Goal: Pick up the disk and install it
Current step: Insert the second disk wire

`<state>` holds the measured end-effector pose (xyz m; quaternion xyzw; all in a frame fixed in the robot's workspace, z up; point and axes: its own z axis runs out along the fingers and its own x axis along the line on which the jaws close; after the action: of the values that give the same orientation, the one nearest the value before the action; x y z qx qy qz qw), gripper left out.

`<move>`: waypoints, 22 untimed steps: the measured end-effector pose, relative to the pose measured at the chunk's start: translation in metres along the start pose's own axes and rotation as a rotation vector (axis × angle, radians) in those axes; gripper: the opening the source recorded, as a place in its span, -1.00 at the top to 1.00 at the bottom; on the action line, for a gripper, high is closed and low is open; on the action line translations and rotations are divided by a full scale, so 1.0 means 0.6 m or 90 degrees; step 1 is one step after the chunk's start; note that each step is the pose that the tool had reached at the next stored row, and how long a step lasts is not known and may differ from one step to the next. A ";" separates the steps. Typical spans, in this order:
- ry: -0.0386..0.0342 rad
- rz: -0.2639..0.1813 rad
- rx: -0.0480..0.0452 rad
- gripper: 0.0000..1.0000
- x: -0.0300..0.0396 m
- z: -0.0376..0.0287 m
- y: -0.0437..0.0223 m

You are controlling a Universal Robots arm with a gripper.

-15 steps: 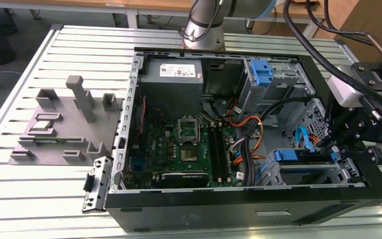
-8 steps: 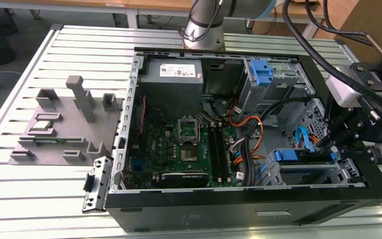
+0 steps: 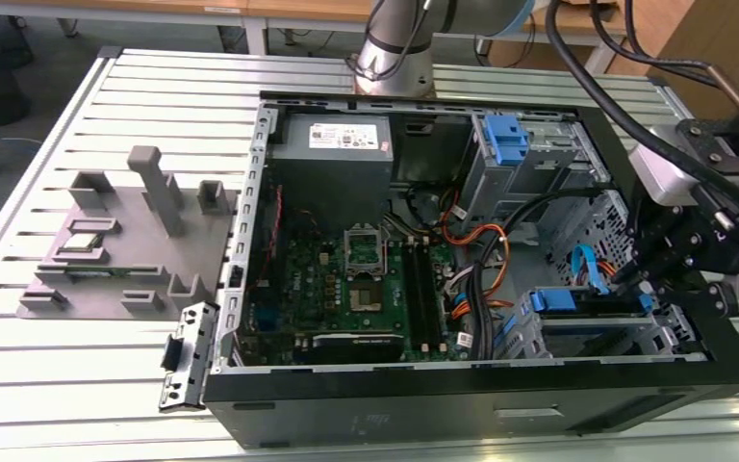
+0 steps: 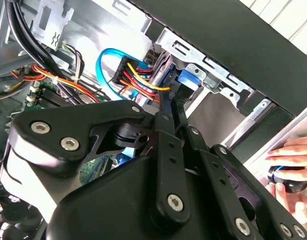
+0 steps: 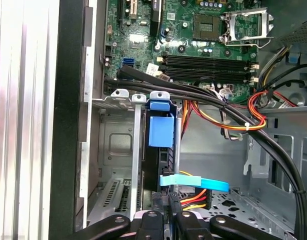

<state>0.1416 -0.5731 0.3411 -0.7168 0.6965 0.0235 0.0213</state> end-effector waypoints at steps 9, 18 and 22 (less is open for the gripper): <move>0.0001 0.000 0.0000 0.67 -0.001 0.002 0.000; 0.0001 0.000 0.0000 0.67 -0.001 0.003 0.000; 0.0000 0.000 0.0000 0.53 -0.001 0.003 0.000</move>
<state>0.1416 -0.5724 0.3393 -0.7168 0.6965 0.0235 0.0213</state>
